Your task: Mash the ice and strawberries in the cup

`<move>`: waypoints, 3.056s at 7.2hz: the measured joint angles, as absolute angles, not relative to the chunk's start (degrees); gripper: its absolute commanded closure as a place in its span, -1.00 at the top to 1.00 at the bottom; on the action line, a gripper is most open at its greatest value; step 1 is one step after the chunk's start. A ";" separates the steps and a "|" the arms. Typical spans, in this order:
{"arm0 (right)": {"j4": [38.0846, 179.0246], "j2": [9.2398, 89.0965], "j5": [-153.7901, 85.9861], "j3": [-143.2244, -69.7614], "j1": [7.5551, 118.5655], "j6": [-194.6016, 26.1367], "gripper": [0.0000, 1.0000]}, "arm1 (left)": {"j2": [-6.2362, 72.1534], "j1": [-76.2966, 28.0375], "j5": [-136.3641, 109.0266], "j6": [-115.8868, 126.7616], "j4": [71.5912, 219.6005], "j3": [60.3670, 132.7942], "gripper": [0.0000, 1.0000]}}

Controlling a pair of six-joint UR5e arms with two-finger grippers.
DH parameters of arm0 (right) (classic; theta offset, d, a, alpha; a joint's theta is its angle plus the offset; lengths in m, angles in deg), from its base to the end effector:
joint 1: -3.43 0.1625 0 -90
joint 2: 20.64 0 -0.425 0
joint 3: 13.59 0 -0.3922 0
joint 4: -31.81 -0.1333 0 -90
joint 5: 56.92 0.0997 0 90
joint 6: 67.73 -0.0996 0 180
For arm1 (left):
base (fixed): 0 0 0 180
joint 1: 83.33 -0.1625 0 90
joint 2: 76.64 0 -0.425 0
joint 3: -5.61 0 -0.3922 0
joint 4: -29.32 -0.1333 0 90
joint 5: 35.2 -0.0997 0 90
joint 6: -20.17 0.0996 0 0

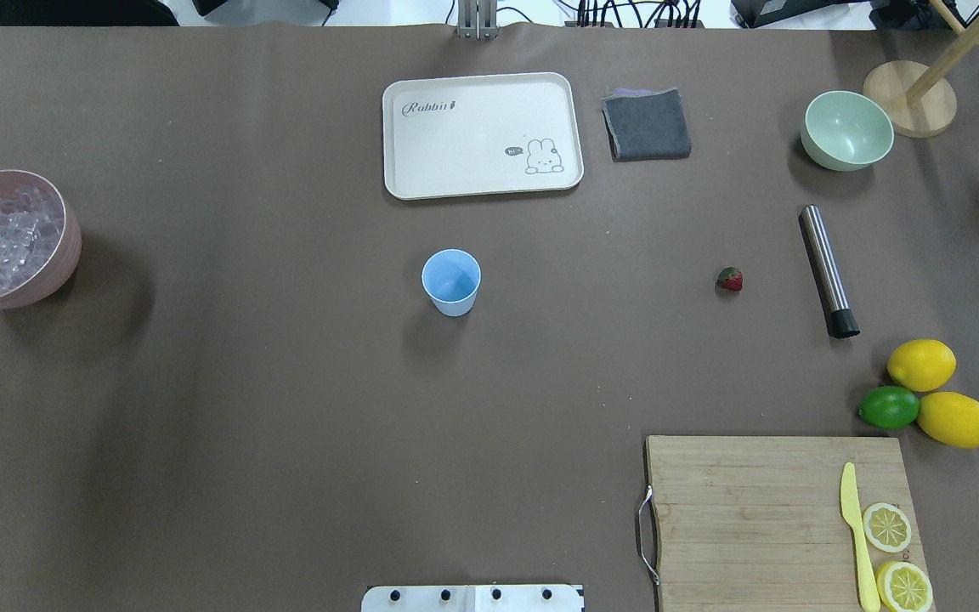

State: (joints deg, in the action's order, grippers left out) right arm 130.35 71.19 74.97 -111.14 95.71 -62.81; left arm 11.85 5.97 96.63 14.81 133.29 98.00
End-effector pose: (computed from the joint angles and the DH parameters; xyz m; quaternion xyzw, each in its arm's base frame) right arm 0.0855 -0.4696 0.6272 -0.0005 -0.3581 -0.0127 0.9336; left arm -0.0608 -0.4971 0.6275 0.1018 0.3599 0.0084 0.9274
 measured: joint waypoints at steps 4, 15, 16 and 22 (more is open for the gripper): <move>130.42 71.39 75.16 -111.07 95.71 -62.81 1.00 | 11.87 5.89 96.63 14.81 133.29 97.99 0.95; 130.51 72.02 75.18 -111.51 95.71 -62.81 1.00 | 11.79 5.88 96.55 14.75 133.29 97.56 0.95; 130.51 72.12 75.20 -111.53 95.71 -62.81 1.00 | 11.78 5.88 96.57 14.73 133.29 97.55 0.95; 130.91 72.69 76.43 -112.02 95.76 -62.81 1.00 | 10.82 6.26 102.60 14.56 133.78 98.21 0.95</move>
State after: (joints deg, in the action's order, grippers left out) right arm 130.91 72.69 76.43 -112.02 95.76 -62.81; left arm 10.82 6.26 102.60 14.56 133.78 98.21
